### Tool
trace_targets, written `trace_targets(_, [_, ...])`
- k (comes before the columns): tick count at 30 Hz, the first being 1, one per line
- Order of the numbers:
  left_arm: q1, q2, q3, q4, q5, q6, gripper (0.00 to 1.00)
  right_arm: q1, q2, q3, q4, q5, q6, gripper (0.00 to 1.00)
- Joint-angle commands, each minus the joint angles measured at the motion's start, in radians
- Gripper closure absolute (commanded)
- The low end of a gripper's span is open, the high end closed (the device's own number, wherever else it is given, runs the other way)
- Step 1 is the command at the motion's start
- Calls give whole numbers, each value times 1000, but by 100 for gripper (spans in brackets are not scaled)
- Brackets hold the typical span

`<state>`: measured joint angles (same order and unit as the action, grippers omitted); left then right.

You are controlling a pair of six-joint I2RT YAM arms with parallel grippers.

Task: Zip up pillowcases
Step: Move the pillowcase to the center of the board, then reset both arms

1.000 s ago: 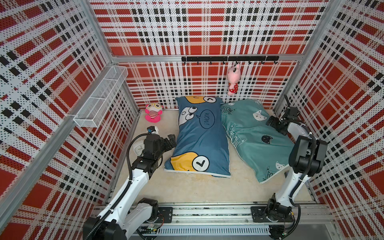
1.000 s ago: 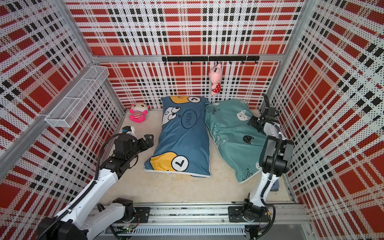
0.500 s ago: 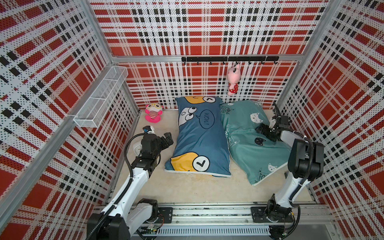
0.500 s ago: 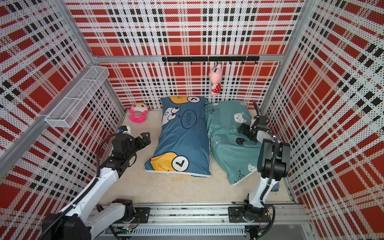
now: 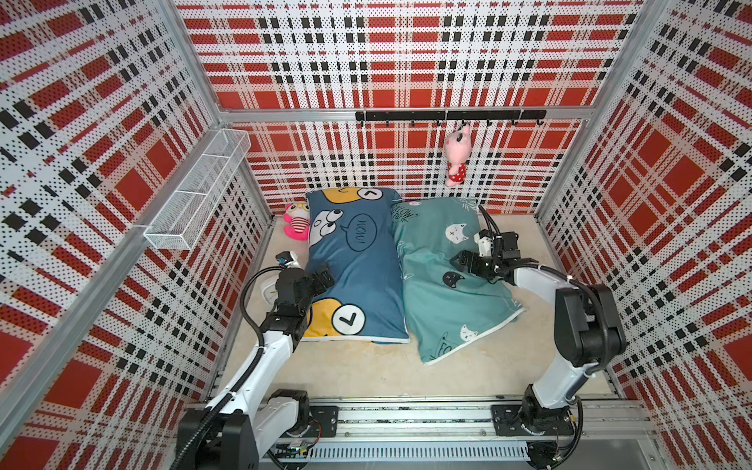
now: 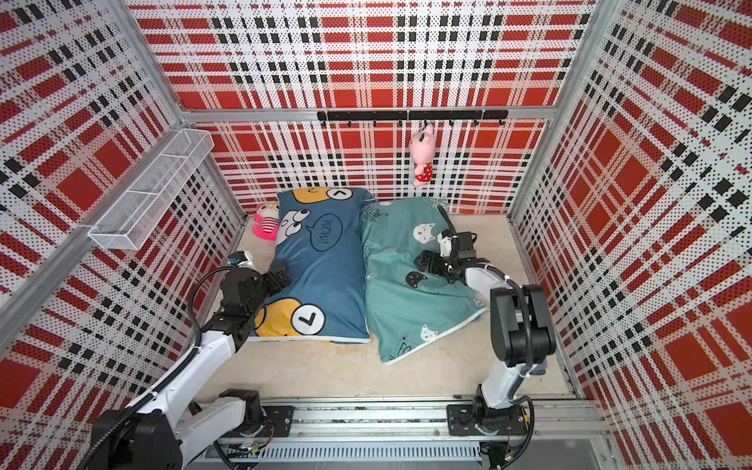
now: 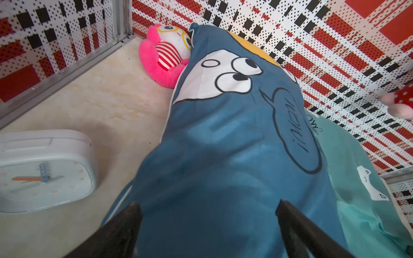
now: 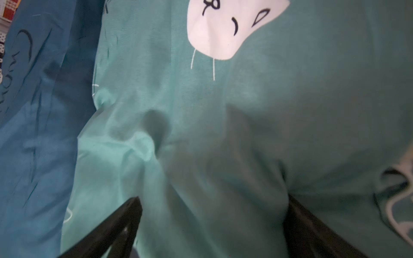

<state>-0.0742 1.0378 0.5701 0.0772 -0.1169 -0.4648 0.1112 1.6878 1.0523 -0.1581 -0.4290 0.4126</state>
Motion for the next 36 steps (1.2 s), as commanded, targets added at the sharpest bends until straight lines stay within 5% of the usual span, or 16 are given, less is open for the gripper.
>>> trace_targets(1, [27, 19, -22, 90, -57, 55, 2, -83, -119, -71, 16, 85, -21, 0])
trace_targets(6, [90, -1, -87, 210, -229, 76, 2, -156, -374, -363, 339, 446, -110, 0])
trace_targets(11, [164, 3, -250, 484, -333, 86, 2, -156, -414, -554, 606, 659, -215, 0])
trace_targets(20, [152, 323, -332, 976, -226, 237, 2, -127, -231, -680, 1034, 658, -251, 0])
trace_targets(26, [118, 406, -275, 1024, -205, 326, 2, -20, -162, -756, 1266, 784, -342, 0])
trace_targets(28, [110, 436, -268, 1032, -180, 332, 2, -24, -92, -813, 1470, 798, -354, 0])
trace_targets(32, [10, 513, -244, 1107, -267, 435, 2, -52, -108, -797, 1406, 765, -317, 0])
trace_targets(36, [28, 508, -305, 1198, -238, 417, 2, -53, -112, -797, 1398, 766, -314, 0])
